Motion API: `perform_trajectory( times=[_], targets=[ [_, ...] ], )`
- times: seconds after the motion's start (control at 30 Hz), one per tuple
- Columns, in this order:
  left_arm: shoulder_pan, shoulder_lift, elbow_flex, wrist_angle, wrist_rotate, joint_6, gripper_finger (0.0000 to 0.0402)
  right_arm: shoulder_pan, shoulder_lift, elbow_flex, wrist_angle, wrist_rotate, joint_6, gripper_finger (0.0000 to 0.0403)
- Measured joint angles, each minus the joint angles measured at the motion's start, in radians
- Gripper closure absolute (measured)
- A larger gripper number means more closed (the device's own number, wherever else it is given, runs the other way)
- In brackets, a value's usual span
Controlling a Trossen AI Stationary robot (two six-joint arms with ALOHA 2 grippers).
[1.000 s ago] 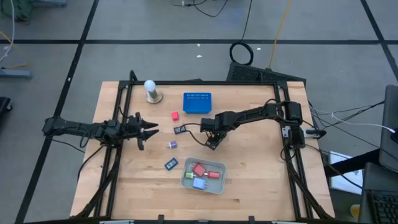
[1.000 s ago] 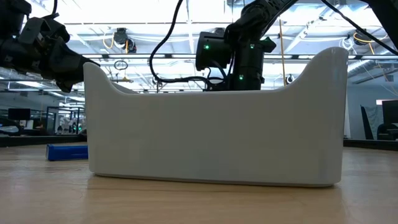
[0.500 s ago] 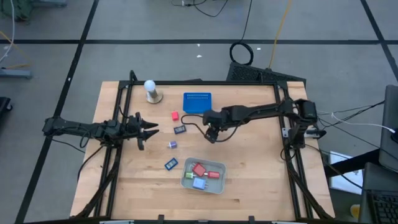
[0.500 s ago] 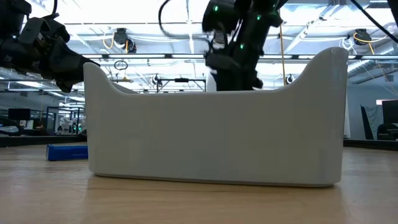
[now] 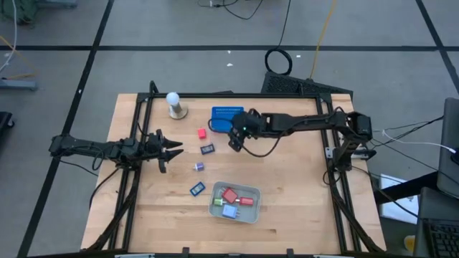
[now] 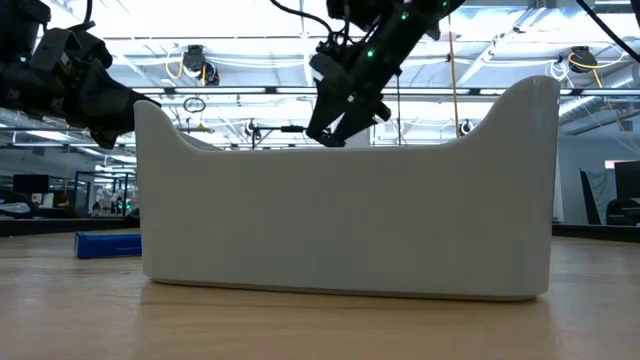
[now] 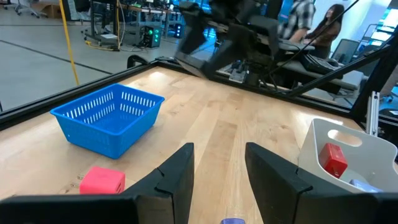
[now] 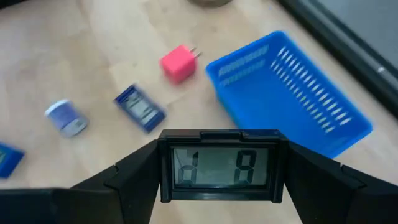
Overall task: Pick & Place Office items
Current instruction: Put the black digital clock into the blue bin
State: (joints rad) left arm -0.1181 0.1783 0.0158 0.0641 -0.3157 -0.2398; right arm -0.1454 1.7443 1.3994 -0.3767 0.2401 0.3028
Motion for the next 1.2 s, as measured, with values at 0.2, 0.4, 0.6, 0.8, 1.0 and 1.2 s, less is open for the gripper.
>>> perform_trajectory(
  times=[0.2, 0.4, 0.6, 0.8, 1.0, 1.2],
  targets=[
    [0.000, 0.000, 0.000, 0.000, 0.000, 0.000, 0.0256, -0.073, 0.035, 0.001, 0.054, -0.003, -0.058, 0.0122],
    [0.000, 0.000, 0.000, 0.000, 0.000, 0.000, 0.0256, -0.121, 0.111, 0.012, 0.133, -0.010, -0.133, 0.0122],
    [0.000, 0.000, -0.001, 0.004, 0.000, 0.000, 0.0256, -0.144, 0.180, 0.054, 0.181, -0.017, -0.180, 0.0122],
    [0.000, 0.000, -0.001, 0.005, 0.000, 0.000, 0.0256, -0.165, 0.242, 0.115, 0.186, -0.028, -0.196, 0.0122],
    [0.000, 0.000, -0.001, 0.006, 0.000, 0.000, 0.0256, -0.175, 0.269, 0.132, 0.233, -0.030, -0.205, 0.0122],
    [0.000, 0.000, -0.001, 0.006, 0.000, 0.000, 0.0256, -0.183, 0.283, 0.132, 0.242, -0.026, -0.216, 0.0121]
  ],
)
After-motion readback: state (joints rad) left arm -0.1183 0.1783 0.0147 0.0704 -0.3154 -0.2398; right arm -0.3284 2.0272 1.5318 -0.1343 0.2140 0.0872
